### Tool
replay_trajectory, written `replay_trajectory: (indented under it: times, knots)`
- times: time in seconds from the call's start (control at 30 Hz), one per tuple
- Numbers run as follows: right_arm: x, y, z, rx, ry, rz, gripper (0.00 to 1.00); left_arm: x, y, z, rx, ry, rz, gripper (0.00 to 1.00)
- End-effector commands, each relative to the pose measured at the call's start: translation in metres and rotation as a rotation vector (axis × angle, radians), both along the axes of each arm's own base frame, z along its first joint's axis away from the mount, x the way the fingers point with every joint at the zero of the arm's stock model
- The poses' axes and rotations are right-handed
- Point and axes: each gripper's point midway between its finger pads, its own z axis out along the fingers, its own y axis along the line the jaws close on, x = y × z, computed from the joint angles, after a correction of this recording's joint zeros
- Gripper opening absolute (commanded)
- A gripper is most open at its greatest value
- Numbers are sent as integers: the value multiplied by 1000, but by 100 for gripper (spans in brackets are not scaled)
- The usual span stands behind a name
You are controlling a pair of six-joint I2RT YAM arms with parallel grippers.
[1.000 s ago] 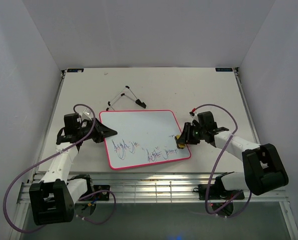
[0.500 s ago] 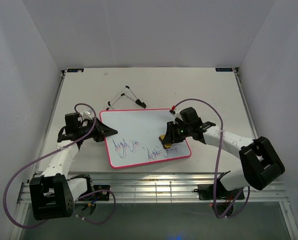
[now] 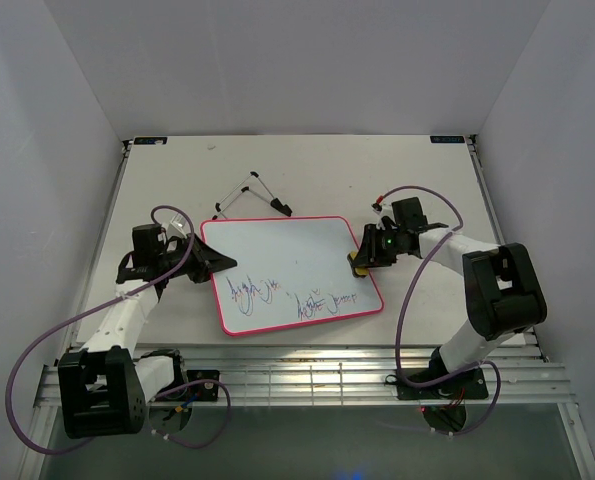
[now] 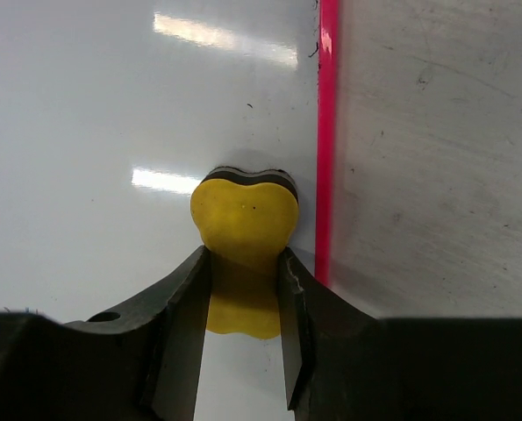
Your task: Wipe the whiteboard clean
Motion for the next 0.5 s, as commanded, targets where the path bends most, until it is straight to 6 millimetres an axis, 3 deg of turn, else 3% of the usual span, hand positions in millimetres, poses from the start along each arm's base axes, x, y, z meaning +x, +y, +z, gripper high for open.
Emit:
replay_trajectory:
  times: [0.0, 0.07, 0.13, 0.17, 0.23, 0.27, 0.3, 0.4, 0.47]
  knots:
    - [-42, -25, -42, -164, 166, 24, 29, 8, 22, -33, 227, -23, 61, 0]
    - [-42, -14, -35, -130, 148, 52, 29, 7, 21, -34, 228, -23, 57, 0]
    - [-52, 14, -22, -91, 120, 129, 29, 7, 20, -33, 228, -25, 55, 0]
    - [-50, 29, -12, -69, 82, 161, 29, 7, 20, -33, 228, -26, 54, 0]
    - [-70, 73, 6, -31, 46, 274, 29, 7, 19, -34, 230, -26, 52, 0]
    - [-67, 92, 21, -10, 6, 302, 29, 7, 19, -34, 230, -26, 52, 0]
    - [-82, 115, 29, 3, -8, 369, 29, 7, 19, -34, 230, -25, 54, 0]
    - [-92, 156, 51, 21, -42, 439, 29, 6, 18, -33, 231, -28, 50, 0]
    - [-92, 166, 49, 2, -39, 458, 29, 7, 17, -32, 231, -31, 47, 0]
